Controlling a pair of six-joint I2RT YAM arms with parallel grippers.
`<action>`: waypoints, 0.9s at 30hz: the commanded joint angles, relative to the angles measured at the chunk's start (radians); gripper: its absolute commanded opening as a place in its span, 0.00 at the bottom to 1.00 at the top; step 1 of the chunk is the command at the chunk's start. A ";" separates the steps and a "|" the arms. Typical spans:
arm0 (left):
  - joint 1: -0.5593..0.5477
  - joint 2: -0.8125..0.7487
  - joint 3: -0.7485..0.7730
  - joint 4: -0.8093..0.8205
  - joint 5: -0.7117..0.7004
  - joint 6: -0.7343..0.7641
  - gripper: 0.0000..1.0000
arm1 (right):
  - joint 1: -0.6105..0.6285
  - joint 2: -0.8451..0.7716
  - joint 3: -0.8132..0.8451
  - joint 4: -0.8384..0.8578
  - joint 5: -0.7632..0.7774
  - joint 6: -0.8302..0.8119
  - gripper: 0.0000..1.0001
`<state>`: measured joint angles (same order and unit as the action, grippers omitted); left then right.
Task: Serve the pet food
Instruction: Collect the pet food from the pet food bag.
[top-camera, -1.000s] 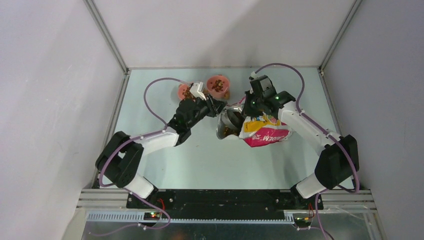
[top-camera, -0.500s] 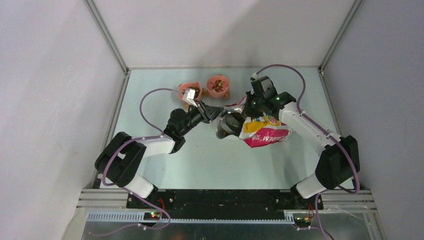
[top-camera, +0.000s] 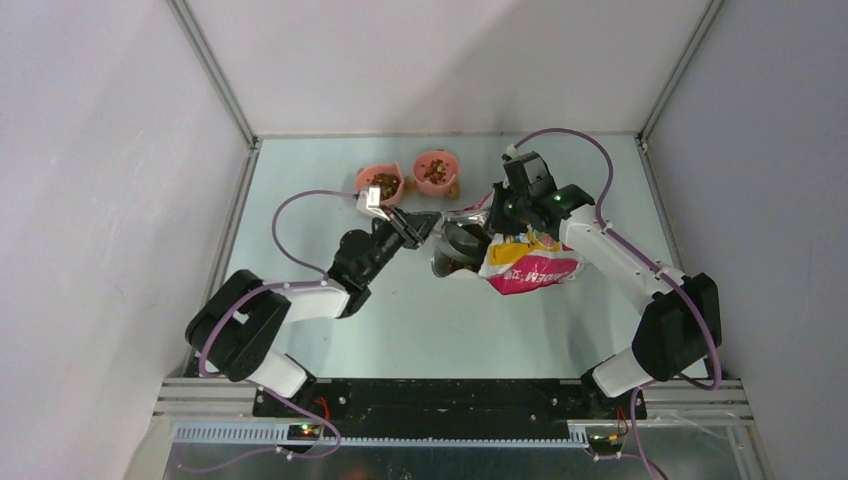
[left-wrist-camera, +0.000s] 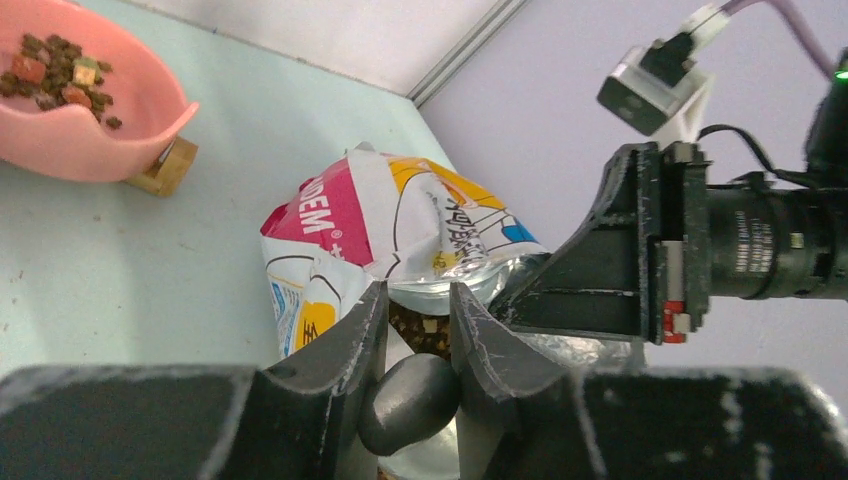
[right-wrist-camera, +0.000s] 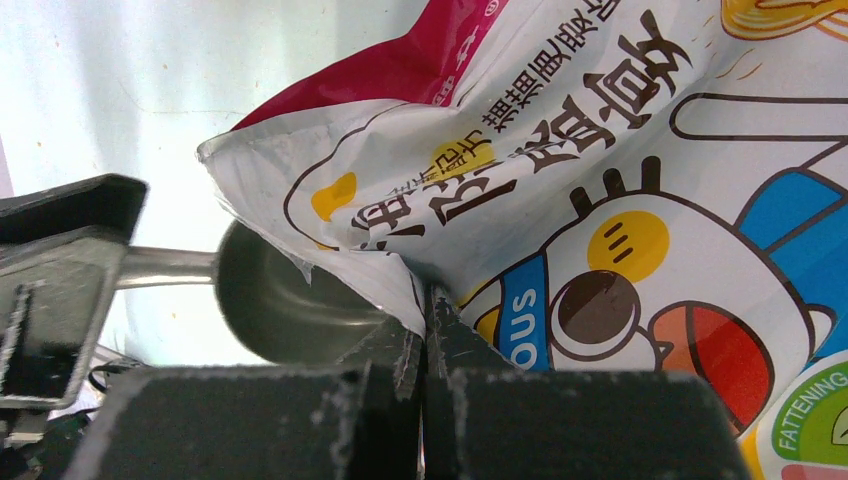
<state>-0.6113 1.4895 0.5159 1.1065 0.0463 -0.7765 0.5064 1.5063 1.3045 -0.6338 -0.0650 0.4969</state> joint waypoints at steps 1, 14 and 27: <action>-0.031 0.049 0.084 -0.045 -0.105 0.023 0.06 | -0.005 -0.040 -0.008 -0.032 0.030 -0.003 0.00; 0.004 -0.008 0.295 -0.758 0.235 0.127 0.49 | -0.013 -0.055 -0.015 -0.016 0.024 -0.004 0.00; 0.075 -0.057 0.390 -1.028 0.327 0.114 0.58 | -0.026 -0.077 -0.041 -0.003 0.014 -0.003 0.00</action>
<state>-0.5419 1.4738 0.8539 0.1757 0.3141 -0.6872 0.4999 1.4818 1.2736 -0.6060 -0.0731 0.4961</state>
